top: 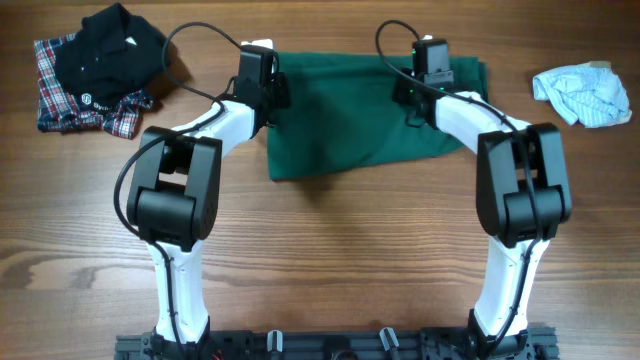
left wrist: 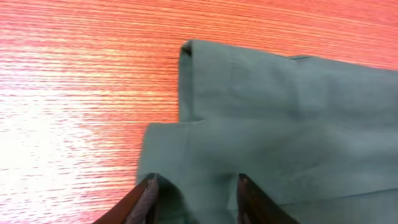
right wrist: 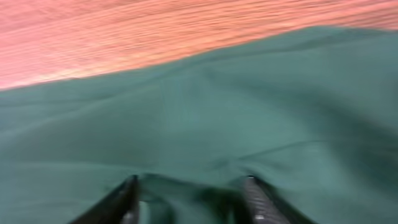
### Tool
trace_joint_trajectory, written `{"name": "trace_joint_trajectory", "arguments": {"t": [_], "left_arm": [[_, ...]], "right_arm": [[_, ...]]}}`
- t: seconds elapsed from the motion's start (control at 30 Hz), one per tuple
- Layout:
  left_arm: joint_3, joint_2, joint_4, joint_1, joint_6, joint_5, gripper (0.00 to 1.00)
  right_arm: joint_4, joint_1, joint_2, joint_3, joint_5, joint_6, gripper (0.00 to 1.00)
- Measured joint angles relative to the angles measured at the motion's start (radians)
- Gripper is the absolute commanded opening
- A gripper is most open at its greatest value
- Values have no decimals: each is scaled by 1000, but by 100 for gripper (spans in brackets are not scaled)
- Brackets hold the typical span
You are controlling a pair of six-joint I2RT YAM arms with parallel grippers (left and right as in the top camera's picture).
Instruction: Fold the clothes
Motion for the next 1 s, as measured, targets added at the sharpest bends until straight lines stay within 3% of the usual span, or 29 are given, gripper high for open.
{"name": "trace_joint_trajectory", "arguments": {"t": [0.07, 0.2, 0.43, 0.5, 0.6, 0.77, 1.0], "left_arm": [[0, -8, -21, 0, 6, -9, 40], [-6, -70, -112, -5, 7, -21, 42], [-9, -324, -318, -69, 16, -11, 54], [-7, -381, -385, -99, 13, 25, 56], [-6, -386, -456, -138, 13, 98, 40], [-6, -312, -542, -163, 7, 146, 18], [-6, -258, -632, -163, 6, 188, 15]], "right_arm": [[-33, -16, -25, 0, 14, -20, 86], [-127, -29, -122, 24, 18, -42, 83], [-332, -28, -315, 70, -48, -81, 56], [-367, -28, -327, 72, -97, -102, 37], [-407, -28, -302, 71, -145, -131, 20], [-439, -28, -218, 71, -121, -122, 16], [-445, -70, -143, 71, -79, -103, 13]]}}
